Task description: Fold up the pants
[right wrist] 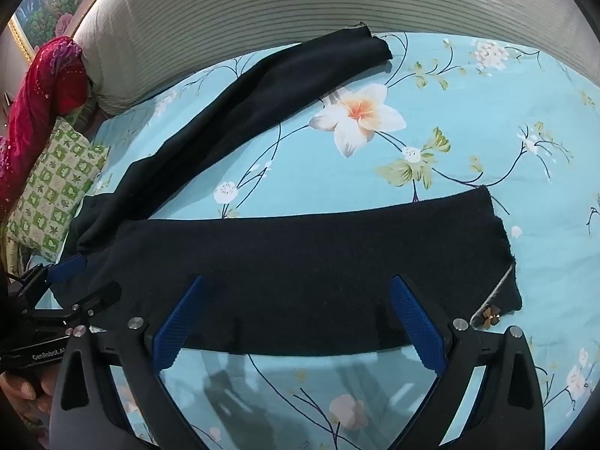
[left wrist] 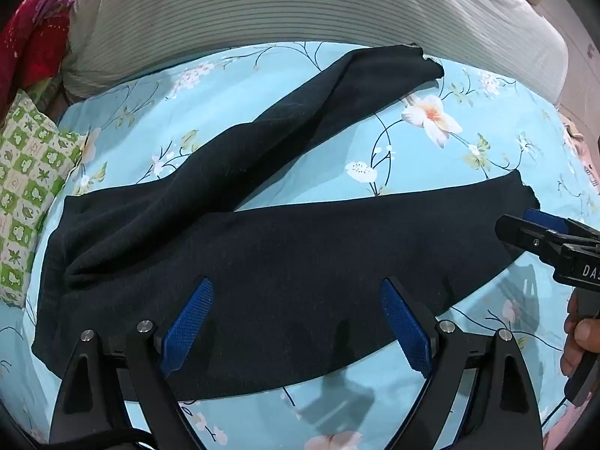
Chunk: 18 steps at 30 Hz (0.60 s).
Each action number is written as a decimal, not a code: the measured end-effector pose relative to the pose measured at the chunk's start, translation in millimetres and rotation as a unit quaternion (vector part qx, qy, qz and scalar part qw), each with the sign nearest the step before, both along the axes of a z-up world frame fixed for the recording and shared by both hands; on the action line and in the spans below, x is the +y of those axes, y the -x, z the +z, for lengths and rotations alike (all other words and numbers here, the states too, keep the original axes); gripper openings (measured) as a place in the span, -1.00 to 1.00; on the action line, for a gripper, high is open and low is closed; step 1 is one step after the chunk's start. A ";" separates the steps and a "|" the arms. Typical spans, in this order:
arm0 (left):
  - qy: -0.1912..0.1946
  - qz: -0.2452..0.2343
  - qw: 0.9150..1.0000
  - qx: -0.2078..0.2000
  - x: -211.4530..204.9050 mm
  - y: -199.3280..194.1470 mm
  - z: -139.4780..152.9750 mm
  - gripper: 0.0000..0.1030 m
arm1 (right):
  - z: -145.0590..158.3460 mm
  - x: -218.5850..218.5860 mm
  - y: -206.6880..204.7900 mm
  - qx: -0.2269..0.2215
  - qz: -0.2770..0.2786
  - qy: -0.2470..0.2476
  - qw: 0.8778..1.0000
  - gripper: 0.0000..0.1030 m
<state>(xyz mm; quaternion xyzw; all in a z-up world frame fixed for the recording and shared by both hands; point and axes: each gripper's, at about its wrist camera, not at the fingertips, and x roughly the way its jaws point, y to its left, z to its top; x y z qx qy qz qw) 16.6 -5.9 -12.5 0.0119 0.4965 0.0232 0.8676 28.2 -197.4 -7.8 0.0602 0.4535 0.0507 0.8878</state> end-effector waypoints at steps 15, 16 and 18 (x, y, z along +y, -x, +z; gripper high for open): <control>-0.001 -0.006 1.000 0.011 1.7 -11.2 -3.5 0.77 | -8.2 -8.0 -6.7 0.002 -0.003 -0.003 1.000 0.91; -0.003 -0.006 1.000 0.011 1.6 -12.5 -3.2 0.77 | -7.7 -6.7 -6.0 0.004 -0.004 -0.007 1.000 0.91; -0.006 -0.007 1.000 0.010 1.7 -14.7 -2.6 0.77 | -7.3 -6.1 -7.2 0.004 -0.003 -0.006 1.000 0.91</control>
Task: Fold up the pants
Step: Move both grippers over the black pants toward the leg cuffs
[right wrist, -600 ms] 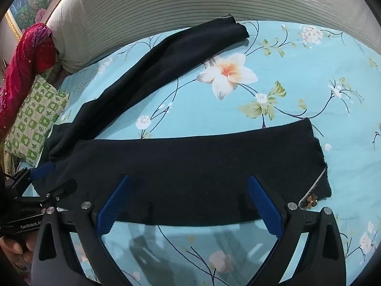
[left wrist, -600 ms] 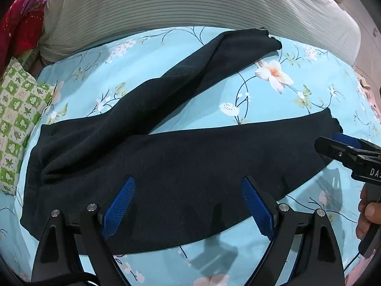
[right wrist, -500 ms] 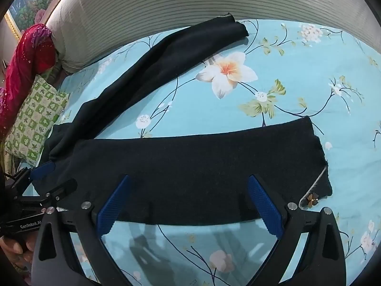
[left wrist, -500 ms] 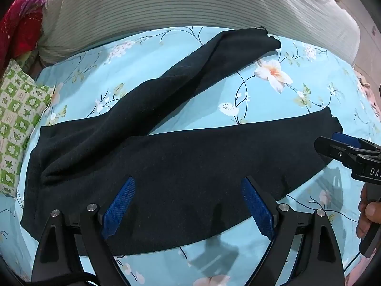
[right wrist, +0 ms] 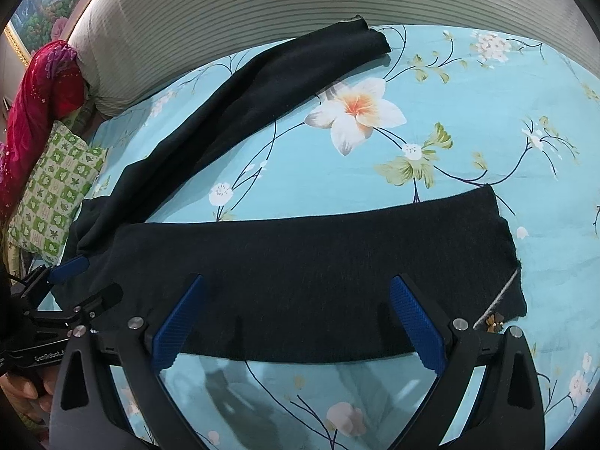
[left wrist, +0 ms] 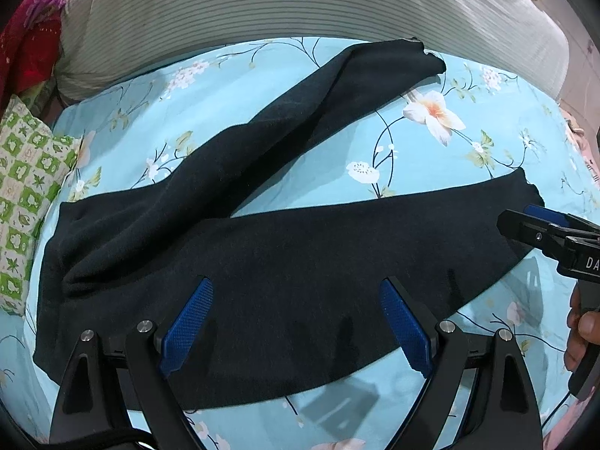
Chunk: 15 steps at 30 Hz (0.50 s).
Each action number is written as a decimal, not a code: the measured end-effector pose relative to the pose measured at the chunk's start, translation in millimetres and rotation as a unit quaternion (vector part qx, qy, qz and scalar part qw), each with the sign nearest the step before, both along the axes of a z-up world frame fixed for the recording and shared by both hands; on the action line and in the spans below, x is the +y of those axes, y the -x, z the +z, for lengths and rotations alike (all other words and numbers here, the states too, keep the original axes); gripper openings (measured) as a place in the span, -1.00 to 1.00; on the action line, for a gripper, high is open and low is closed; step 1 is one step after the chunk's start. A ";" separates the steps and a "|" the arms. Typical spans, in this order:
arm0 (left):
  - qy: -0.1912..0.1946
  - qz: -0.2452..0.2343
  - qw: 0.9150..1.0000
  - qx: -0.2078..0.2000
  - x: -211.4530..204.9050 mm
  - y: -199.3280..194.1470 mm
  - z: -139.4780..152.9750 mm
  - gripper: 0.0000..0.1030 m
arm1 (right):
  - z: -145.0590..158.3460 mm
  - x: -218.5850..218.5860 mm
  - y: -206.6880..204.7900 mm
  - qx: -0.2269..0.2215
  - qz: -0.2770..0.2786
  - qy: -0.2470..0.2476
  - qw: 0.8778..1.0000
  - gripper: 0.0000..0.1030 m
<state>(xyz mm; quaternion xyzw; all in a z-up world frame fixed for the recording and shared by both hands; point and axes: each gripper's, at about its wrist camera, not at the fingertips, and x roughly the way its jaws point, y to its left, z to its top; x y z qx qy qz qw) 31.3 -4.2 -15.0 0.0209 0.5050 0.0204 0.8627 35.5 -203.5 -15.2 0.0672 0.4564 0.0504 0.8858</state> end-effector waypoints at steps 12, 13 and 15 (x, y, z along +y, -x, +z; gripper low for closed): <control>-0.045 -0.012 0.999 -0.009 -1.8 -32.9 7.3 0.78 | 12.0 -4.4 -20.0 -0.016 0.005 -0.039 0.999 0.91; -0.048 -0.014 0.999 -0.010 -2.0 -37.7 8.2 0.78 | 14.5 -5.5 -23.1 -0.022 0.007 -0.042 0.999 0.91; -0.056 -0.017 0.998 -0.011 -3.0 -47.0 10.0 0.78 | 20.5 -9.0 -32.5 -0.026 0.006 -0.045 0.999 0.91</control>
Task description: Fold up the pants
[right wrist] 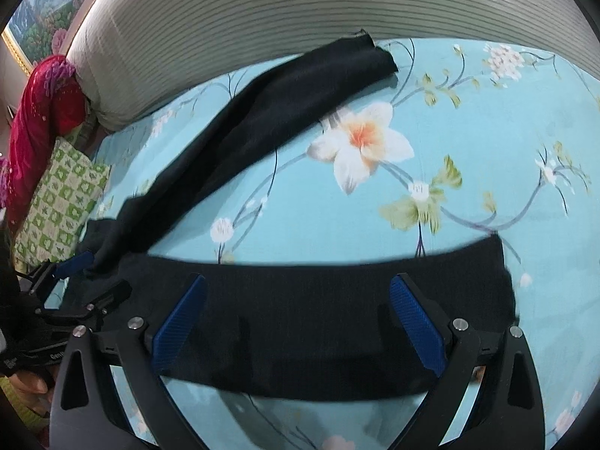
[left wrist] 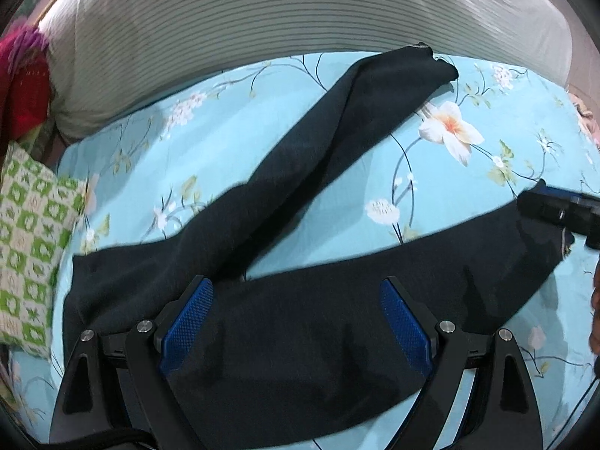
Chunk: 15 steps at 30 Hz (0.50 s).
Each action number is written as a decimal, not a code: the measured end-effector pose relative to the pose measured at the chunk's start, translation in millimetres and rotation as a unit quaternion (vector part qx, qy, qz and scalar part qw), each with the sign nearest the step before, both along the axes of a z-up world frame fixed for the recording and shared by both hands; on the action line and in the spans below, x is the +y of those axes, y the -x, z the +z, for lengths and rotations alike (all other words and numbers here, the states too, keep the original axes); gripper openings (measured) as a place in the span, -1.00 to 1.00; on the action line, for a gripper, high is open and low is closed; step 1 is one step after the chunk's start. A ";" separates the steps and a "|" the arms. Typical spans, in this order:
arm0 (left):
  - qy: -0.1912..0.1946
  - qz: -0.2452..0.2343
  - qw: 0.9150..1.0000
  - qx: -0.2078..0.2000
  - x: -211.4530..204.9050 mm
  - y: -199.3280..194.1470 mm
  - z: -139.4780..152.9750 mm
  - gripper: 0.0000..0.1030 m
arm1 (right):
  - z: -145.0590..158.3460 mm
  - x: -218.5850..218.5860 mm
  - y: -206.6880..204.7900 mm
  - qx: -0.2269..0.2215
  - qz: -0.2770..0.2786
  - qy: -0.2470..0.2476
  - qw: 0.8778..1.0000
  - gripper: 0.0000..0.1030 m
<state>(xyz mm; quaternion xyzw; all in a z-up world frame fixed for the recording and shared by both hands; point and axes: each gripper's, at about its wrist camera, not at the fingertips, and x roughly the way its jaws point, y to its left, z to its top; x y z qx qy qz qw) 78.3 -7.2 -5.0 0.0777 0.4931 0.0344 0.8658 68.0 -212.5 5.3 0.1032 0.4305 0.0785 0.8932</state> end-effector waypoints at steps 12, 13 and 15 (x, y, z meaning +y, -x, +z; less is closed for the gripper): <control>-0.019 0.004 1.000 -0.010 -8.4 -88.3 7.2 0.77 | 39.6 -37.2 -91.5 -0.033 -0.011 0.011 0.999 0.91; -0.022 0.005 1.000 -0.009 -8.6 -97.7 5.8 0.77 | 43.3 -40.5 -98.4 -0.039 -0.012 0.011 0.999 0.91; -0.027 0.007 1.000 -0.003 -9.1 -114.7 1.6 0.77 | 51.3 -48.1 -112.4 -0.052 -0.013 0.014 0.998 0.91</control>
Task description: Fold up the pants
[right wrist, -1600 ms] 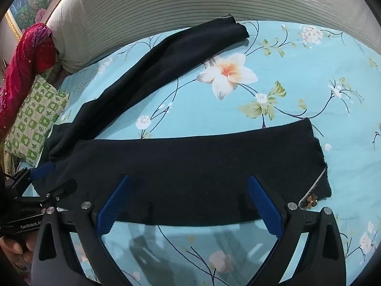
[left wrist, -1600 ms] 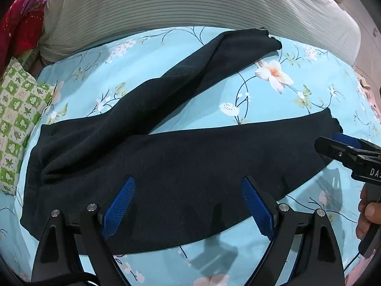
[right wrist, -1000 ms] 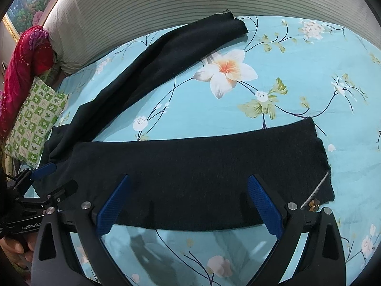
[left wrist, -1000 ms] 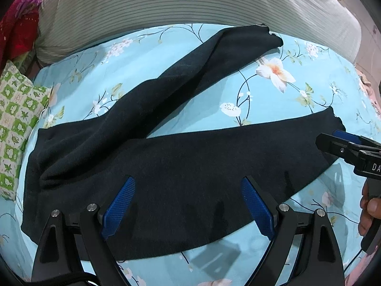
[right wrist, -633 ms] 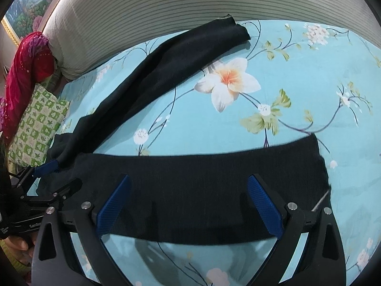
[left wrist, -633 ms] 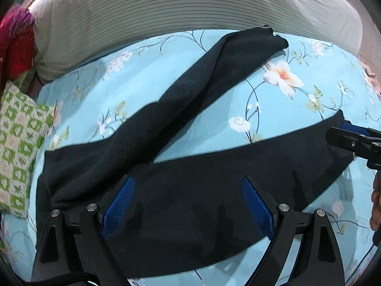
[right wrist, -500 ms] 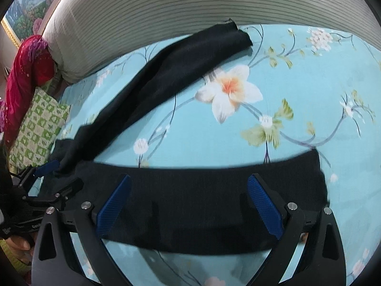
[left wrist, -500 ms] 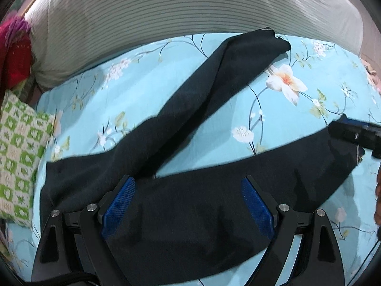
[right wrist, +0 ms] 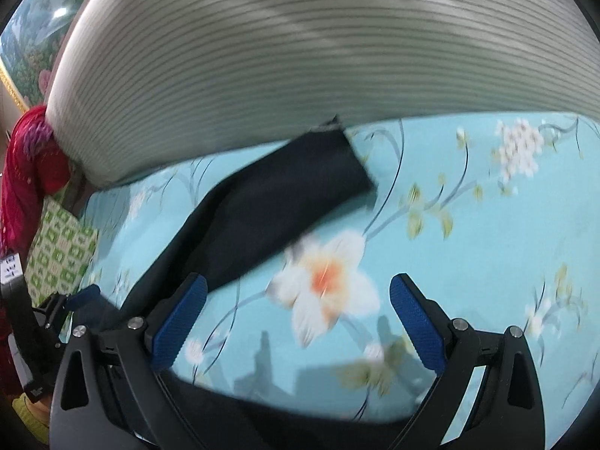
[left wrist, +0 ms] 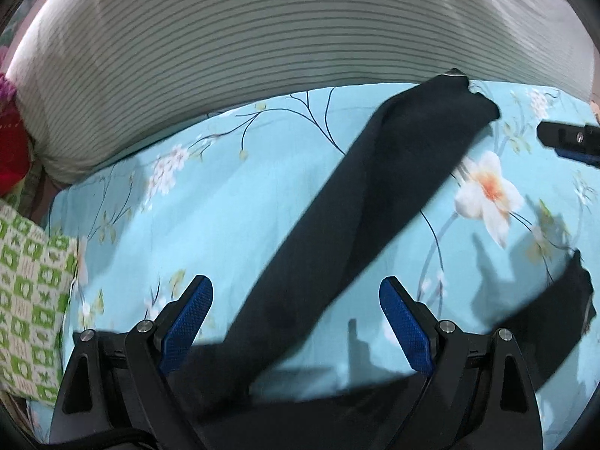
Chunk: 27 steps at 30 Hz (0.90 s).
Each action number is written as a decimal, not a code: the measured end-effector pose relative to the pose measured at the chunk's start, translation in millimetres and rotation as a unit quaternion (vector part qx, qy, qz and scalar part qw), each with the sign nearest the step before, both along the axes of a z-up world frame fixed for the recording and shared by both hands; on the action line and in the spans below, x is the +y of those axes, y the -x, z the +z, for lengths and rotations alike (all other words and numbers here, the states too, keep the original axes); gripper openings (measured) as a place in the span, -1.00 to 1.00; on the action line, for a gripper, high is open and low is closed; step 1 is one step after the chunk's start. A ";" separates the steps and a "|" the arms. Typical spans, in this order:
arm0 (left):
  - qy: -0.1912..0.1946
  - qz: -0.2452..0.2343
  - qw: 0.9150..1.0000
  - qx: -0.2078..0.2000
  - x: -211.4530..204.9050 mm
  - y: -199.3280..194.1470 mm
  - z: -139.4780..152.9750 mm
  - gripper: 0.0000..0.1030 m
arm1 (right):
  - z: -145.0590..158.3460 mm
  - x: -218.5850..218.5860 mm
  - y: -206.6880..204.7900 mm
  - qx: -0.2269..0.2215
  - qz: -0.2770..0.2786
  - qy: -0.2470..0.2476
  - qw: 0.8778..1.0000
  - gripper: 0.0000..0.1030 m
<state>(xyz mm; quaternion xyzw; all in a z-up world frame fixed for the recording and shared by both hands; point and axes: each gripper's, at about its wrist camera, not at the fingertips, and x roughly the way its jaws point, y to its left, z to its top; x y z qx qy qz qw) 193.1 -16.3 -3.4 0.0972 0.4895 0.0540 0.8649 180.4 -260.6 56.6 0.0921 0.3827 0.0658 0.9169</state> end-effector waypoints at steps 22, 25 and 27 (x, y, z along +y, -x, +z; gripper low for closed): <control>0.072 0.021 0.995 0.061 38.2 -64.2 -33.3 -0.08 | -33.5 -14.2 -148.6 0.021 0.039 0.015 0.999 0.43; 0.080 0.011 0.995 0.062 38.6 -63.0 -32.0 -0.56 | -34.2 -8.9 -153.0 0.010 0.050 0.017 0.999 -0.28; 0.081 0.002 0.995 0.055 37.0 -60.3 -27.6 -0.69 | -31.5 -9.1 -153.6 0.009 0.052 0.009 0.999 -0.67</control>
